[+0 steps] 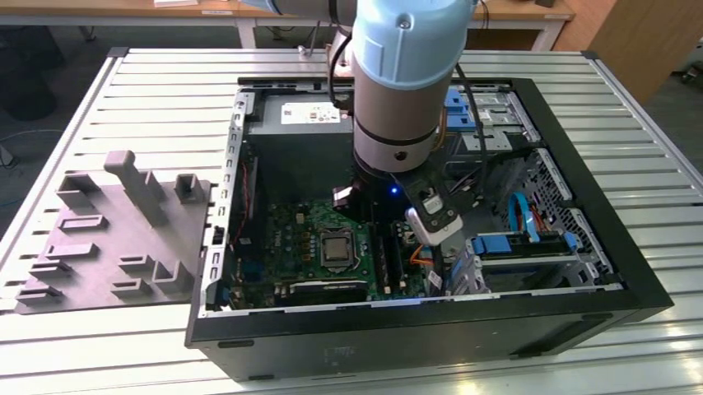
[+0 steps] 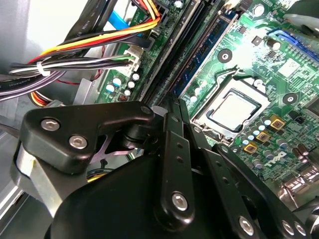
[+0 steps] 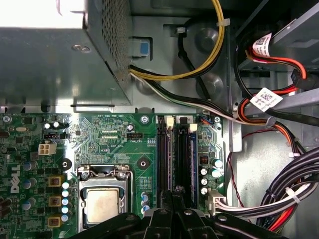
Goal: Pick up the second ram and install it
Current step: 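Insert the second ram into the second slot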
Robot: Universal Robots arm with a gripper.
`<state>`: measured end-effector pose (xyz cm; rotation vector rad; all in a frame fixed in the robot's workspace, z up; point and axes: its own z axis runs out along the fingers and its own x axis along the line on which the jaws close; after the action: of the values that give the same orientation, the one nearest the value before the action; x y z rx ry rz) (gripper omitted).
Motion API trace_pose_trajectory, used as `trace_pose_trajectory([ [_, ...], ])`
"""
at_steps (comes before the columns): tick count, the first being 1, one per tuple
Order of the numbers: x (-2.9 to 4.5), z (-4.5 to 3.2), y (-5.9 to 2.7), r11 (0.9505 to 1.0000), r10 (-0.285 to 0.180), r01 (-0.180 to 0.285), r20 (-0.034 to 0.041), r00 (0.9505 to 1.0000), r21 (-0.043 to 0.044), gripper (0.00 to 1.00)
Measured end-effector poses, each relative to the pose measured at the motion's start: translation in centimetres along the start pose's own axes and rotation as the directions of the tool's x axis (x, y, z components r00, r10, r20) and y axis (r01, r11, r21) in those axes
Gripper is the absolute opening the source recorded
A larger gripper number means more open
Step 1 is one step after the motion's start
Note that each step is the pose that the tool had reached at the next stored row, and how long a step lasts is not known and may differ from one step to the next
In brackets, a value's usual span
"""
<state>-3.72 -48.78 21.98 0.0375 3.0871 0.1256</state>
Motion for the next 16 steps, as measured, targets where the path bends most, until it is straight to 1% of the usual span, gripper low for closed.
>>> trace_pose_trajectory([
  [9,0.01,0.21,-0.02,1.0000,0.000,0.000,0.0000,1.0000,0.0001,0.11],
  [12,0.02,0.40,-0.03,1.0000,0.000,0.000,0.0001,1.0000,-0.0003,0.11],
  [16,0.02,0.41,-0.04,1.0000,0.000,0.000,0.0000,1.0000,0.0001,0.11],
])
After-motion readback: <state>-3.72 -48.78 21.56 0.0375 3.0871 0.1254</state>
